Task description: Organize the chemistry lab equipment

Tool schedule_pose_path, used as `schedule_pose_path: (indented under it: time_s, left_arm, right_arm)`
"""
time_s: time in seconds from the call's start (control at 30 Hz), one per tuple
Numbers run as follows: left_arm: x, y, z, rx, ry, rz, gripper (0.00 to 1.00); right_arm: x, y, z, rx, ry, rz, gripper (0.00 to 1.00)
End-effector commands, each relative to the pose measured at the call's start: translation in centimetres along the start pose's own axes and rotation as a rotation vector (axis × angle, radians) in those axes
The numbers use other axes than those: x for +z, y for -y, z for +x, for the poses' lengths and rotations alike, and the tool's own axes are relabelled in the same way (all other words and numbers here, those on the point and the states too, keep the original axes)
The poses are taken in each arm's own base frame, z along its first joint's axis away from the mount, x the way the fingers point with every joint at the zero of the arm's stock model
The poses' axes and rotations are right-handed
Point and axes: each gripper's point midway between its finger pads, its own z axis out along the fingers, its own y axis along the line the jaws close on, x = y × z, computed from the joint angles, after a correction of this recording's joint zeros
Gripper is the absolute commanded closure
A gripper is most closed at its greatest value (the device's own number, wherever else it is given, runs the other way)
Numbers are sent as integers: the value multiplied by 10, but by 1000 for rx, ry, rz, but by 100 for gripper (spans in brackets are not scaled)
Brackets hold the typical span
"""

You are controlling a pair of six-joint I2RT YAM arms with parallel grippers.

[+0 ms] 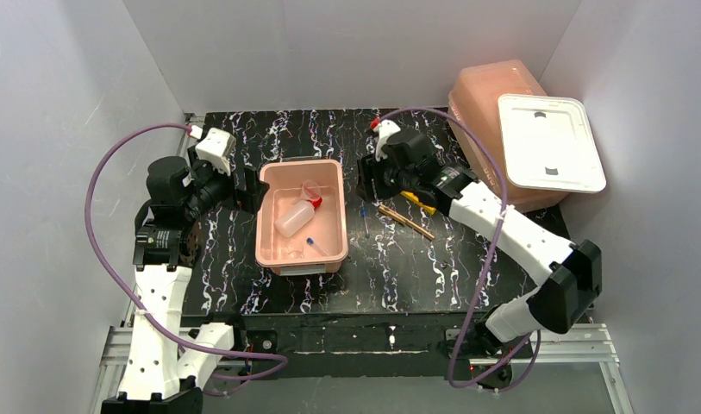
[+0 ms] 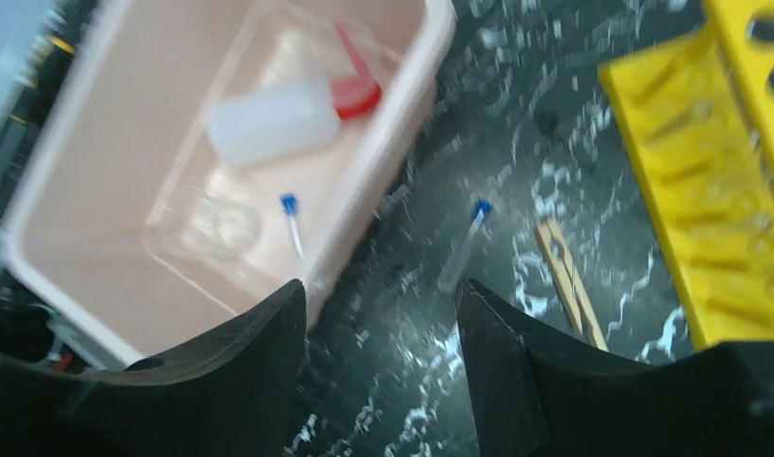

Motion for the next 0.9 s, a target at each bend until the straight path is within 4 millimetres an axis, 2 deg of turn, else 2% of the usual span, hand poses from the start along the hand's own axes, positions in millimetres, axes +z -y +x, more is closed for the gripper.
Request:
schedule_pose_path:
  time_s: [0.0, 0.17, 0.27, 0.57, 0.77, 0.87]
  left_arm:
    - [-1, -2, -5, 3, 23, -11, 2]
    - [-2, -1, -6, 11, 27, -6, 2]
    - [-2, -3, -6, 15, 23, -16, 2]
    - [-4, -2, -5, 14, 19, -19, 2]
    - [-5, -1, -3, 28, 13, -7, 2]
    - [-5, -1, -2, 31, 10, -8, 2]
  right_arm:
    - [28, 28, 61, 57, -142, 84, 33]
    - [55, 45, 102, 73, -234, 139, 36]
    - [72, 51, 117, 77, -273, 156, 37]
    - [115, 65, 131, 75, -317, 208, 37]
    - [127, 73, 138, 75, -331, 240, 39]
    - [133, 76, 145, 72, -340, 246, 45]
